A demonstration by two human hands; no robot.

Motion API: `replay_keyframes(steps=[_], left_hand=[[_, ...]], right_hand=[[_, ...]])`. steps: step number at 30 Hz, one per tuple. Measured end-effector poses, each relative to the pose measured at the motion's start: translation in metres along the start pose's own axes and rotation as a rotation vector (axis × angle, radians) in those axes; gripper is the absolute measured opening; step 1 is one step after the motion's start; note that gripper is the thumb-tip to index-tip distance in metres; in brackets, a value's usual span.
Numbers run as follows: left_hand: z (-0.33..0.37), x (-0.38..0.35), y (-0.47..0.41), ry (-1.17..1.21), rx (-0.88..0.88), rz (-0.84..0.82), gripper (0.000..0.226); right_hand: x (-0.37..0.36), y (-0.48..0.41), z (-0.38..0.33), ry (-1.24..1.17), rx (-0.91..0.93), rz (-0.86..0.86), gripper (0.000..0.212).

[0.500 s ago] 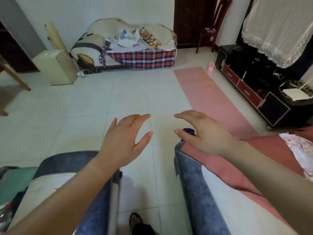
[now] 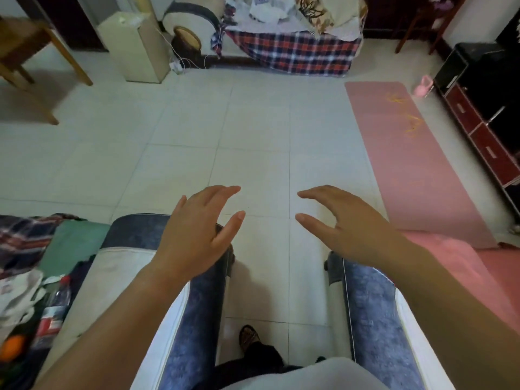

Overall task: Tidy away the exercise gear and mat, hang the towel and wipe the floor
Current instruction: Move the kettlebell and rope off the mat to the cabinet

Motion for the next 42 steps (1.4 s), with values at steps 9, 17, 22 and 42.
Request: replay_keyframes(steps=[9, 17, 22, 42], left_hand=[[-0.058, 0.014, -0.036, 0.075, 0.083, 0.0, 0.058], [-0.083, 0.01, -0.114, 0.053, 0.086, -0.051, 0.057], [-0.092, 0.003, -0.205, 0.011, 0.08, -0.098, 0.058], [-0.205, 0.037, -0.452, 0.074, 0.236, -0.041, 0.058]], right_hand=[[-0.024, -0.068, -0.027, -0.045, 0.009, -0.134, 0.049], [-0.007, -0.16, -0.012, -0.036, 0.033, -0.12, 0.048], [0.019, -0.237, 0.022, -0.07, -0.003, -0.105, 0.047], [0.06, -0.541, 0.028, 0.045, 0.183, -0.288, 0.054]])
Point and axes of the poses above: each hand's wrist, its own y-axis away from the middle knuckle, its own x-axis out of the back of the hand, z = x × y, the point moved 4 cm from there along -y, towards the middle knuckle
